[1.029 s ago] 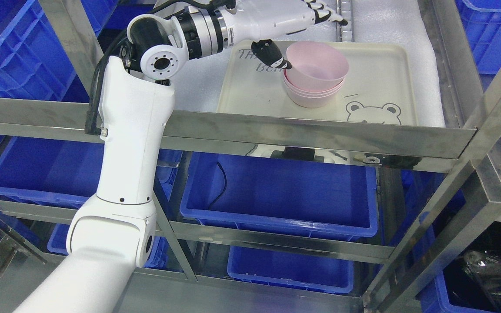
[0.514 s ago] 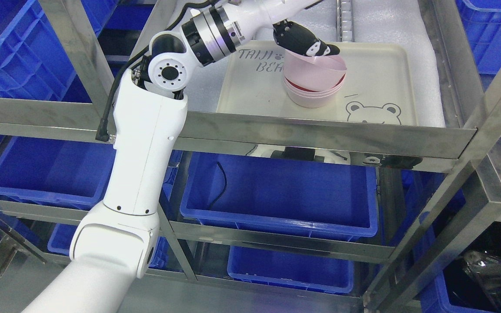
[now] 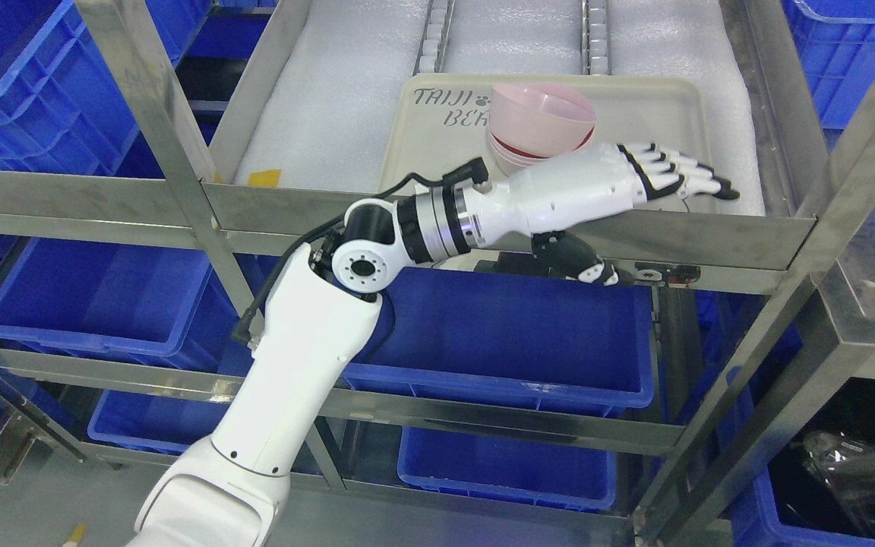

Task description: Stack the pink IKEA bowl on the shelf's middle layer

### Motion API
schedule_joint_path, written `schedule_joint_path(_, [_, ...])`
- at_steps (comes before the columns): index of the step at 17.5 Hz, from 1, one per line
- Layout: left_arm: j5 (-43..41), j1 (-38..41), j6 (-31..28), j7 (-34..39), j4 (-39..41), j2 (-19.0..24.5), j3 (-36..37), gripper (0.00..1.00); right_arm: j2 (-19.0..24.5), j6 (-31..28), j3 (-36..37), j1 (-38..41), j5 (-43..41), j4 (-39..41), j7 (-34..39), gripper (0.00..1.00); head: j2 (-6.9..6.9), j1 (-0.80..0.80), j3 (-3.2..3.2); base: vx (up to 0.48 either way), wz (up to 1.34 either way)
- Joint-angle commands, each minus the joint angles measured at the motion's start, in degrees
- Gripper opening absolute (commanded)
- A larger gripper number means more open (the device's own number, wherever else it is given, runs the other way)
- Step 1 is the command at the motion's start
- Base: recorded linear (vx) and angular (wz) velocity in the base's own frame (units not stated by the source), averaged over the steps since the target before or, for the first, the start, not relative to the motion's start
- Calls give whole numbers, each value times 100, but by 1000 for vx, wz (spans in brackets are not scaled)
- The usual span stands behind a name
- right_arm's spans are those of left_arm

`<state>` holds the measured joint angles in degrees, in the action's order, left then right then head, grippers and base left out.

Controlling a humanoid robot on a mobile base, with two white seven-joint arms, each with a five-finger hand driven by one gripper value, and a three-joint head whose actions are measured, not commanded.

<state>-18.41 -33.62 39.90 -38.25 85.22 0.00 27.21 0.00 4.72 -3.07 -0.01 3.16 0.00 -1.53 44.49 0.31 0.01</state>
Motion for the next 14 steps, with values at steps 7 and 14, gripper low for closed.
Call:
schedule_joint_path(7, [48, 2234, 422, 54, -328, 100, 226, 93, -100, 3, -1, 133, 1, 100, 4, 100, 0, 0, 0, -177, 180])
schedule_joint_path(14, [978, 2957, -384, 2264, -1692, 100, -821, 95, -100, 3, -1, 133, 1, 100, 4, 100, 0, 0, 0, -88, 28])
